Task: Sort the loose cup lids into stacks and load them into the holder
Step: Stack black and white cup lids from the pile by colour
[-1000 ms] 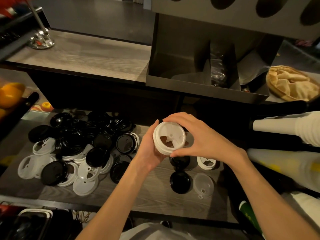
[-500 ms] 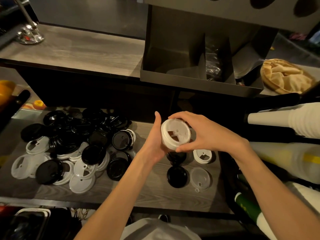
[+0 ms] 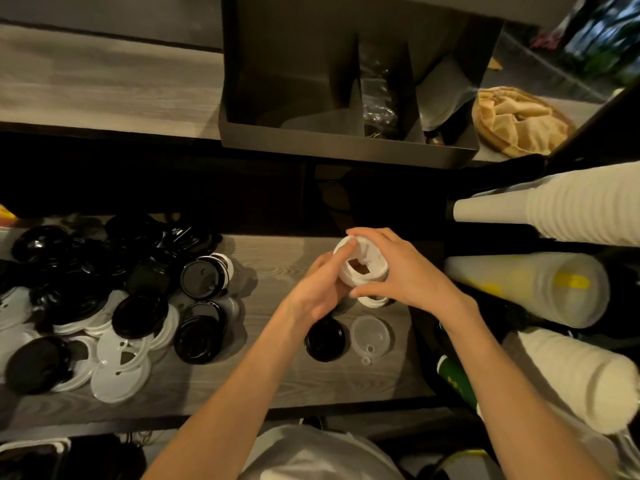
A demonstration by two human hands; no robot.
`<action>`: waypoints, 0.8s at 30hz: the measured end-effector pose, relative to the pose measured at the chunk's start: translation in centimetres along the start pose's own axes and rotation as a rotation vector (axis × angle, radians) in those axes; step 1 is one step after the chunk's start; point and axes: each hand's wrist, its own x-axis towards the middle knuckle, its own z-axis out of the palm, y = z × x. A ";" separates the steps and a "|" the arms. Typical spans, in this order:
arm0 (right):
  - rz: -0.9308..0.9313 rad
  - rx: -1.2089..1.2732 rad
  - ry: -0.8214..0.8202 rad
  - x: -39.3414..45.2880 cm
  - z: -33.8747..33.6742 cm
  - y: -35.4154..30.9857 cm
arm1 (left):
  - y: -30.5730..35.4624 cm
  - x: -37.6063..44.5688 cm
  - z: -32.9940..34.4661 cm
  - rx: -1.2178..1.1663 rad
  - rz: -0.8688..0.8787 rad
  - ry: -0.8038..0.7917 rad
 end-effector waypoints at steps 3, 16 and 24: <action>0.105 0.016 0.094 0.1 0.3 0.9 | -0.4 0.9 0.8 0.043 -0.011 -0.025; 0.457 -0.014 0.011 2.0 7.6 10.0 | -5.5 5.4 -1.2 0.218 -0.222 0.285; 0.412 0.046 -0.022 3.2 9.9 12.7 | -7.5 6.6 -1.7 0.436 -0.229 0.222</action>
